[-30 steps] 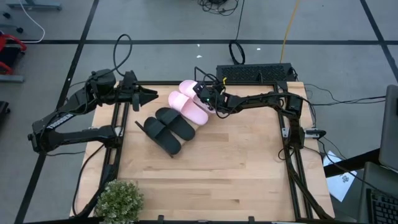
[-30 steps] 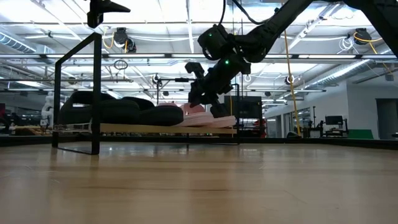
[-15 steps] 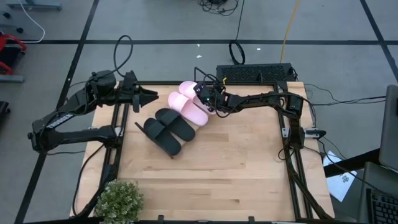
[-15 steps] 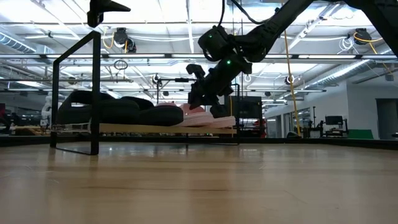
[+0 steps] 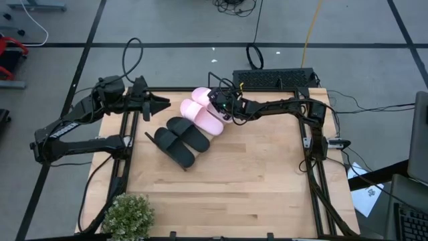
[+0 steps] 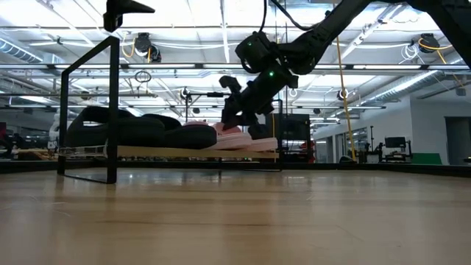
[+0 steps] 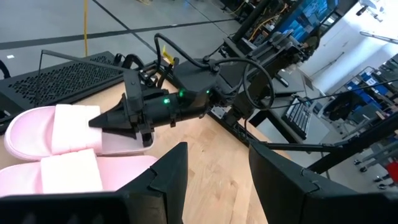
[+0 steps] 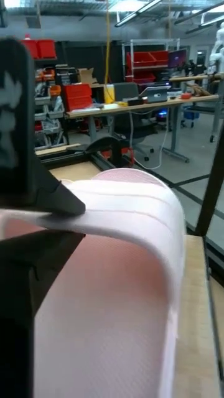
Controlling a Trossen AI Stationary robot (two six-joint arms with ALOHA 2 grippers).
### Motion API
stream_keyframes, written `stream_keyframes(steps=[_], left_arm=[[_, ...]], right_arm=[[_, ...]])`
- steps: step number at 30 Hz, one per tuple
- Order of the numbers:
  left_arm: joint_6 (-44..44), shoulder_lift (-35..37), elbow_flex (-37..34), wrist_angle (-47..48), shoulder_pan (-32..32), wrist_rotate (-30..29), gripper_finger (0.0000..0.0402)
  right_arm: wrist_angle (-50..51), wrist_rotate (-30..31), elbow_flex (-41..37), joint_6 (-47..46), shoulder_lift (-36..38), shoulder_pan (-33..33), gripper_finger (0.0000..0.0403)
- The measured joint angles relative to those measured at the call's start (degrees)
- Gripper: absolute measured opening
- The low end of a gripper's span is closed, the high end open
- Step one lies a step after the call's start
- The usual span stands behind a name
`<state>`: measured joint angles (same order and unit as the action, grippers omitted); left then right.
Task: Pick and place slides into the shelf
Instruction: Put the pink slide on the shelf
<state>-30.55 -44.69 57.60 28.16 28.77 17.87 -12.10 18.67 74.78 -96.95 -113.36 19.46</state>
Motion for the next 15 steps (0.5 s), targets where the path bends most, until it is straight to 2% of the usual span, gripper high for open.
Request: stream_keyframes(steps=[8, 15], left_arm=[[-0.2, 0.0, 0.0, -1.2, 0.0, 0.0, 0.0165], [-1.1, 0.0, 0.0, -1.2, 0.0, 0.0, 0.0165]], right_arm=[[-0.2, -1.7, 0.0, 0.2, 0.0, 0.0, 0.0107], [-0.9, -2.4, 0.0, 0.1, 0.2, 0.3, 0.0120]])
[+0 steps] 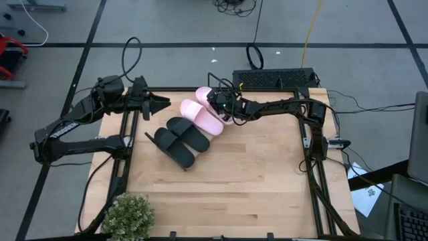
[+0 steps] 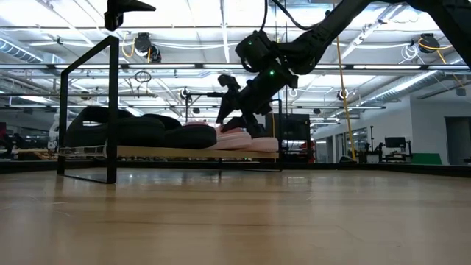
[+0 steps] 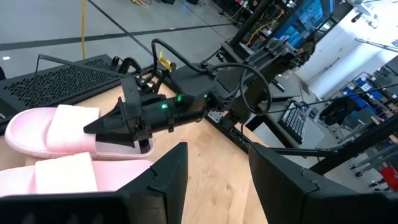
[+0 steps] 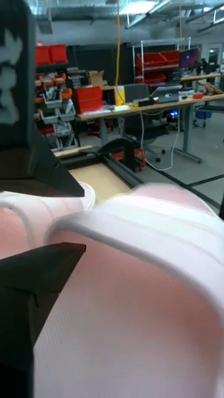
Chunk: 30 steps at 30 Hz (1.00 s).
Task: Pick and place slides into the shelf
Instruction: Put the pink slide on the shelf
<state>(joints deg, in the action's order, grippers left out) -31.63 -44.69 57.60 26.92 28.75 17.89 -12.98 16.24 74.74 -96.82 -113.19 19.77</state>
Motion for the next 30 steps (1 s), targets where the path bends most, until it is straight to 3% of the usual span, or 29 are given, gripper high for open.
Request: stream_keyframes(steps=[30], left_arm=[[0.2, 0.0, 0.0, -0.1, 0.0, -0.4, 0.0165]], right_arm=[[-3.5, -7.4, 0.0, 3.1, 0.3, 1.3, 0.0121]])
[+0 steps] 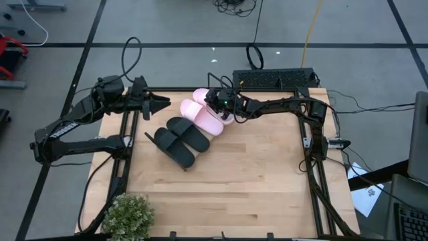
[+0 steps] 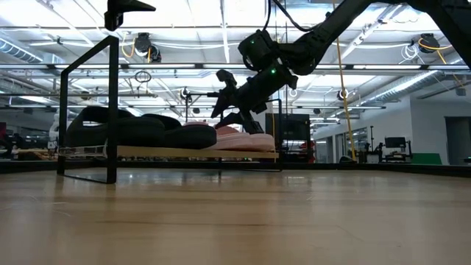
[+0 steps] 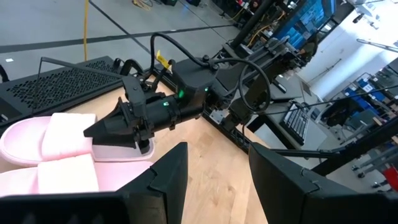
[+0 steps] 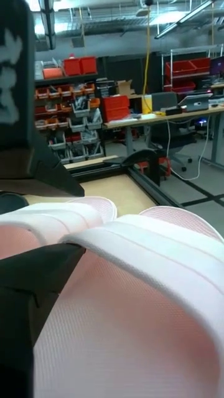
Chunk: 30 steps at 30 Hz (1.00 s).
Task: Pick and place slides into the shelf
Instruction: Put the pink slide on the shelf, then return to Home Position
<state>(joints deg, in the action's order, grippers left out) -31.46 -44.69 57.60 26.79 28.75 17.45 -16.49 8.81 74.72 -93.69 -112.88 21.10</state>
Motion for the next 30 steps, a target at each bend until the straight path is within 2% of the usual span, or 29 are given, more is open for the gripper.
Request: stream_keyframes(steps=[12, 20, 30], left_arm=[[-0.2, 0.0, 0.0, 0.0, 0.0, -1.0, 0.0165], [-0.3, 0.0, 0.0, 0.0, -2.4, -3.0, 0.0165], [-0.3, 0.0, 0.0, 0.0, -4.3, -5.6, 0.0165]], right_arm=[[0.0, -4.6, 0.0, 1.5, 0.0, 0.7, 0.0121], [0.4, -7.3, 0.0, 2.0, 0.5, 1.7, 0.0121], [7.6, -6.0, 0.1, 5.9, 5.8, 2.8, 0.0121]])
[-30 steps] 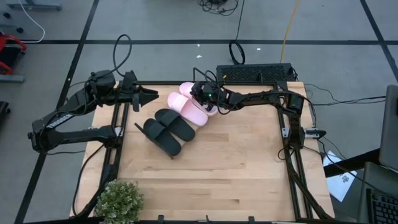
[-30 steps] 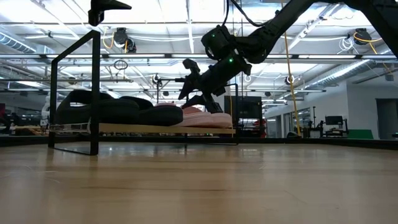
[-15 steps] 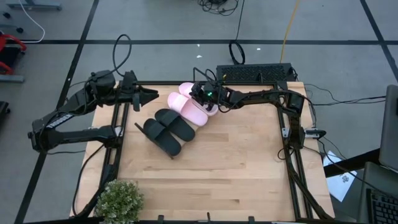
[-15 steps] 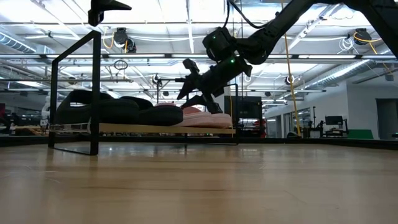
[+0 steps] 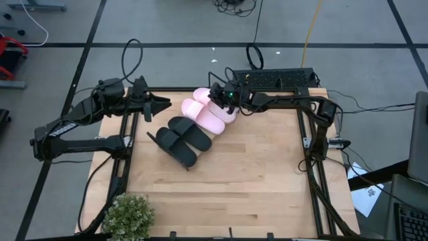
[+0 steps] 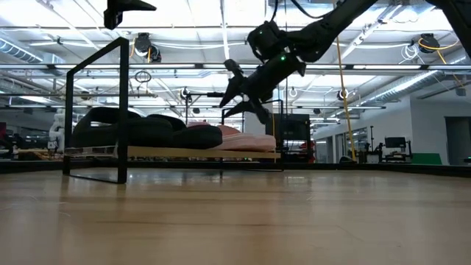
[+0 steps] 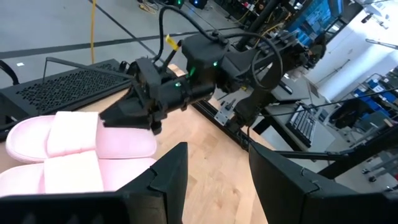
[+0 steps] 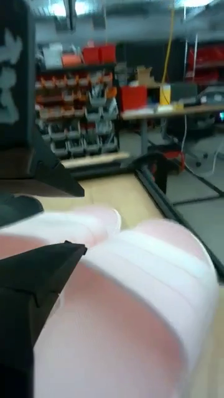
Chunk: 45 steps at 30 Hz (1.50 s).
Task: Pick and place slides into the shelf
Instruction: Return to Home Position
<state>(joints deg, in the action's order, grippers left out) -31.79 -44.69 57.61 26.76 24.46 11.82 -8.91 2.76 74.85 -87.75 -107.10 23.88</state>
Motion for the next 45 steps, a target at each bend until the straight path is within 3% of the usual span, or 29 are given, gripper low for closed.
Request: stream_keyframes(steps=[12, 21, 31, 35, 42, 45], left_arm=[[0.0, 0.0, 0.0, -0.1, -2.0, -1.4, 0.0165], [-0.3, 0.0, 0.0, 0.0, -3.4, -1.9, 0.0165], [1.5, 2.7, 0.0, 1.0, -3.4, -0.7, 0.0165], [4.1, 6.9, 0.0, 1.2, -3.4, 2.9, 0.0165], [4.0, 16.4, 0.0, 2.2, -3.4, 12.5, 0.0166], [2.3, 19.9, 0.0, 5.3, -3.4, 16.8, 0.0166]], right_arm=[[10.4, 0.1, 0.0, 6.0, 7.5, -0.3, 0.0121], [17.2, 0.4, 0.0, 14.8, 20.2, -1.1, 0.0121], [32.7, 0.4, -0.1, 25.7, 32.2, -2.6, 0.0121], [35.2, 0.7, -0.1, 36.7, 36.7, -4.3, 0.0121], [38.2, 7.5, -0.1, 57.5, 46.3, -9.3, 0.0121], [44.0, 7.8, -0.1, 60.0, 51.4, -10.4, 0.0121]])
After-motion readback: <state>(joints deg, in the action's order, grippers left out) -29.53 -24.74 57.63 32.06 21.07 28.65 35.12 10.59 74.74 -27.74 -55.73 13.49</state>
